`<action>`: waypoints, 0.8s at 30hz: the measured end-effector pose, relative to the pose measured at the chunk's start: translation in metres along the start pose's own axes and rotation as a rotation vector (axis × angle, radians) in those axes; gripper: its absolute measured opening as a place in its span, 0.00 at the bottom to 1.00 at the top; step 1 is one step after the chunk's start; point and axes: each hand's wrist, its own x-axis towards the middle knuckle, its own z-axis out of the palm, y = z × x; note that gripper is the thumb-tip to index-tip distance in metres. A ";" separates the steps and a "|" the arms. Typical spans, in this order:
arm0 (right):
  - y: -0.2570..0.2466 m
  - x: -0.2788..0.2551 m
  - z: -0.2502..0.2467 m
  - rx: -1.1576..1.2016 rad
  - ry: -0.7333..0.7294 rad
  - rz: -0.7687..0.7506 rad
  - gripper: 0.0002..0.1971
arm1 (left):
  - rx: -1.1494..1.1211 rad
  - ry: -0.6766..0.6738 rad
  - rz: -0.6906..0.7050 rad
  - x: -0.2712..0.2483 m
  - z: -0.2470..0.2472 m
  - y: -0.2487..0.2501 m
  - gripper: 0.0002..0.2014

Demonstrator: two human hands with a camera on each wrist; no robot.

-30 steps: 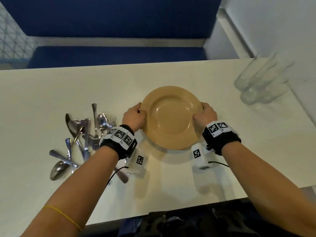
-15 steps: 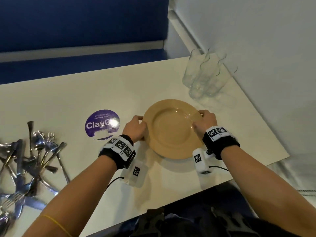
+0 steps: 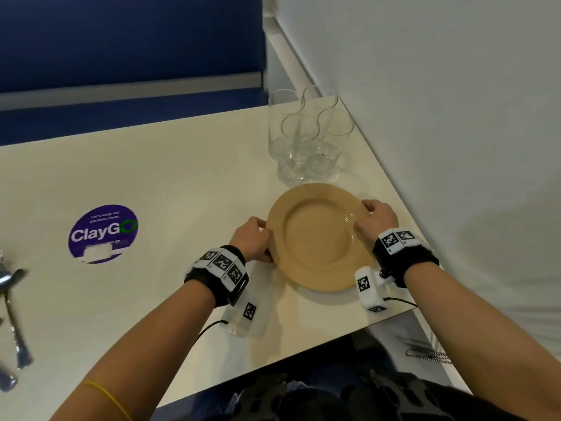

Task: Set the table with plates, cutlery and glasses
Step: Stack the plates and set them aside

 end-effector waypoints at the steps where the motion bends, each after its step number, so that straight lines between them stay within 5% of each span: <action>1: 0.005 0.005 -0.003 -0.019 0.002 -0.006 0.26 | 0.000 -0.005 0.002 0.001 0.005 0.002 0.15; 12: 0.029 0.032 -0.005 -0.122 0.045 -0.006 0.26 | 0.069 0.040 0.137 0.019 0.006 0.020 0.25; 24: 0.026 0.037 -0.011 -0.190 0.053 0.006 0.29 | 0.062 0.036 0.180 0.023 0.014 0.019 0.23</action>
